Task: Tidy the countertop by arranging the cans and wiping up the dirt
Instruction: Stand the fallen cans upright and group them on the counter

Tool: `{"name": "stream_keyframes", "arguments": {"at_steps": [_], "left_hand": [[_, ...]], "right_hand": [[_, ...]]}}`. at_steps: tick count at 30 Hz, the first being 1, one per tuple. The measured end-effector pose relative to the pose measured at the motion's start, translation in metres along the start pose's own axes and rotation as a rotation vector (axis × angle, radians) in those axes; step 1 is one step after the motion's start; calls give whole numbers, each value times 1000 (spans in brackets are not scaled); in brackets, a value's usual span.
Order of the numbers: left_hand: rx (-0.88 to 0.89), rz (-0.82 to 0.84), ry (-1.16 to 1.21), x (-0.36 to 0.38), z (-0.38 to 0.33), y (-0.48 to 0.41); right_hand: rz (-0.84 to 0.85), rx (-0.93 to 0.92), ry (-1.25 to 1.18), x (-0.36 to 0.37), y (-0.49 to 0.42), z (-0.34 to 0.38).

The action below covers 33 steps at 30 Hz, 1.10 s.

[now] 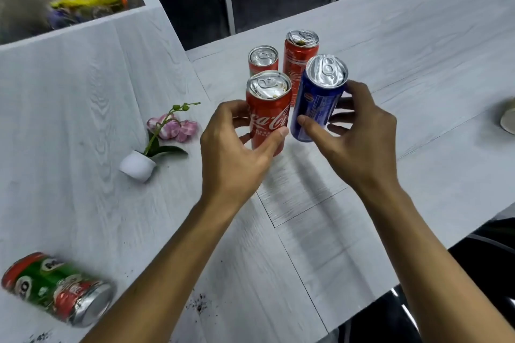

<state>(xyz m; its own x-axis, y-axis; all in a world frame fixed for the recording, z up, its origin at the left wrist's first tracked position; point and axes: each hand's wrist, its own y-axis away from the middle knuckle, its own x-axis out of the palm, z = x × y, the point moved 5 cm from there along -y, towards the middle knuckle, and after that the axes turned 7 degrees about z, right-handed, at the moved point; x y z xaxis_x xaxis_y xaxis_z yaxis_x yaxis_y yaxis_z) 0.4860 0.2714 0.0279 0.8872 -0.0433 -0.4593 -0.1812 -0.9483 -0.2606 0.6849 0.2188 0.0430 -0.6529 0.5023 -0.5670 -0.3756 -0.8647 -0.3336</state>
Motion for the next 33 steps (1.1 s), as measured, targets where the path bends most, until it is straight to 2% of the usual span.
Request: {"name": "stream_keyframes", "arguments": {"at_steps": [14, 33], "left_hand": [[-58, -19, -19, 44, 11, -35], [-77, -16, -3, 58, 22, -38]], "right_hand": [[22, 32, 7, 11, -40, -47], [130, 15, 28, 25, -49, -65]]}}
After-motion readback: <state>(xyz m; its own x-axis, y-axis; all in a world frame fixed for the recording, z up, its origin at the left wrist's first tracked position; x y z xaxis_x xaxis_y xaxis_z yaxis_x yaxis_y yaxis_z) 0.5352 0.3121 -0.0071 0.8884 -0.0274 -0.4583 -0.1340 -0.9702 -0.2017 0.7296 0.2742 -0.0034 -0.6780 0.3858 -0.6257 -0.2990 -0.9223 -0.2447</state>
